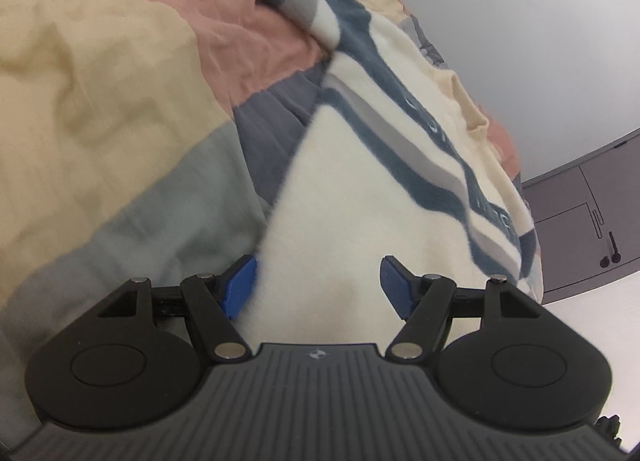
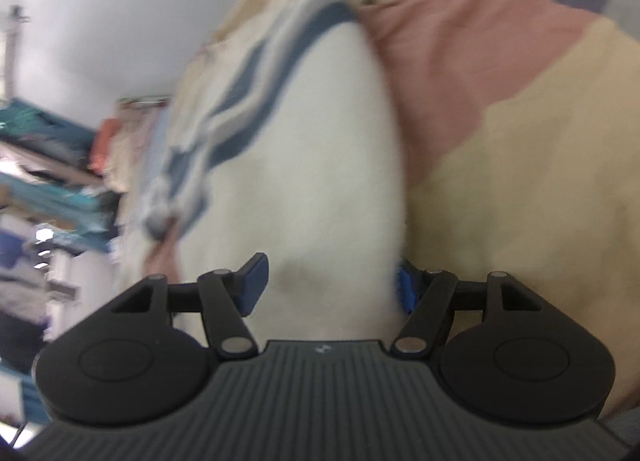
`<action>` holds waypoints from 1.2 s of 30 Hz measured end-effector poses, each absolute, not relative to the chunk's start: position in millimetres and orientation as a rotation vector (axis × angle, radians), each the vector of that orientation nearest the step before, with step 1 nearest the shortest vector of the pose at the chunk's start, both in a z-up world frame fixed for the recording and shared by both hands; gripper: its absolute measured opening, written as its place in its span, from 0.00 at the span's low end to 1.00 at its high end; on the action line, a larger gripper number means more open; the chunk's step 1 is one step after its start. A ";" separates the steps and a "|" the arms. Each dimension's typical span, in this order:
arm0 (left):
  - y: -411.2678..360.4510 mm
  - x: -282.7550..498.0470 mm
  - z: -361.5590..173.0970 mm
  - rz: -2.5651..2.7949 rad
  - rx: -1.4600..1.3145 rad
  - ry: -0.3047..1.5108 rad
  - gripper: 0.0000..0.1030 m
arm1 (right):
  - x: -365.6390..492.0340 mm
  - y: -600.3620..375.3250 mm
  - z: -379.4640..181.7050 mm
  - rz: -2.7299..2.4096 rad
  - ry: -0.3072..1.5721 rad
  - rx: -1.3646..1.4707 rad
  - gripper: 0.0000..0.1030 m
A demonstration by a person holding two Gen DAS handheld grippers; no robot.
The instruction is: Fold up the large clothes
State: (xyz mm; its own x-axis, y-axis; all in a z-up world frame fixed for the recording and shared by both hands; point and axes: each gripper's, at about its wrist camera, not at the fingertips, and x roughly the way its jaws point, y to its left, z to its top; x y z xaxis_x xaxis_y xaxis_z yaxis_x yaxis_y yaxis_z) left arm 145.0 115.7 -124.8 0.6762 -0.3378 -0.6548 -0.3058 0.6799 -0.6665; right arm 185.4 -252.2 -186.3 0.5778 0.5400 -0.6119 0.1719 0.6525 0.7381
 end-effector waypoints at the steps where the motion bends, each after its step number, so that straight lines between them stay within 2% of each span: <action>1: 114.3 144.4 -124.8 -0.022 -0.849 0.858 0.71 | 183.6 -252.1 -184.2 0.290 0.934 0.884 0.65; 7: 111.7 146.2 -127.2 -0.018 -0.859 0.865 0.71 | 179.8 -255.7 -183.3 0.372 0.882 1.002 0.65; 12: 111.4 149.8 -130.4 -0.014 -0.857 0.871 0.71 | 190.2 -244.9 -206.4 0.234 1.082 0.908 0.63; 15: 112.2 151.6 -131.0 -0.022 -0.863 0.874 0.71 | 191.3 -239.1 -207.0 0.224 1.074 0.898 0.66; 22: 116.4 148.0 -130.2 -0.037 -0.891 0.867 0.71 | 188.5 -224.0 -204.4 0.471 1.042 1.051 0.65; 23: 117.0 146.8 -129.5 -0.040 -0.898 0.863 0.71 | 187.7 -223.2 -198.7 0.479 1.029 1.033 0.60; 24: 117.8 145.8 -128.1 -0.047 -0.904 0.859 0.71 | 187.6 -224.2 -192.3 0.476 1.007 1.014 0.50; 26: 117.9 144.3 -125.9 -0.056 -0.906 0.852 0.71 | 188.8 -229.9 -184.4 0.491 0.993 1.028 0.38; 29: 117.8 144.2 -125.5 -0.065 -0.916 0.853 0.71 | 188.7 -238.8 -166.8 0.494 0.962 0.989 0.28; 36: 116.5 147.0 -126.5 -0.079 -0.924 0.862 0.71 | 189.5 -261.9 -128.3 0.366 0.952 0.786 0.24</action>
State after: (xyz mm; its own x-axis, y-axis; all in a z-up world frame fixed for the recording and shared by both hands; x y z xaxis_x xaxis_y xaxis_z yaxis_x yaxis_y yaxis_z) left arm 147.0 116.5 -126.5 0.6729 -0.4072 -0.6176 -0.2886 0.6242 -0.7260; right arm 189.5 -261.9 -128.3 0.5478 0.5979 -0.5851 0.0522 0.6736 0.7373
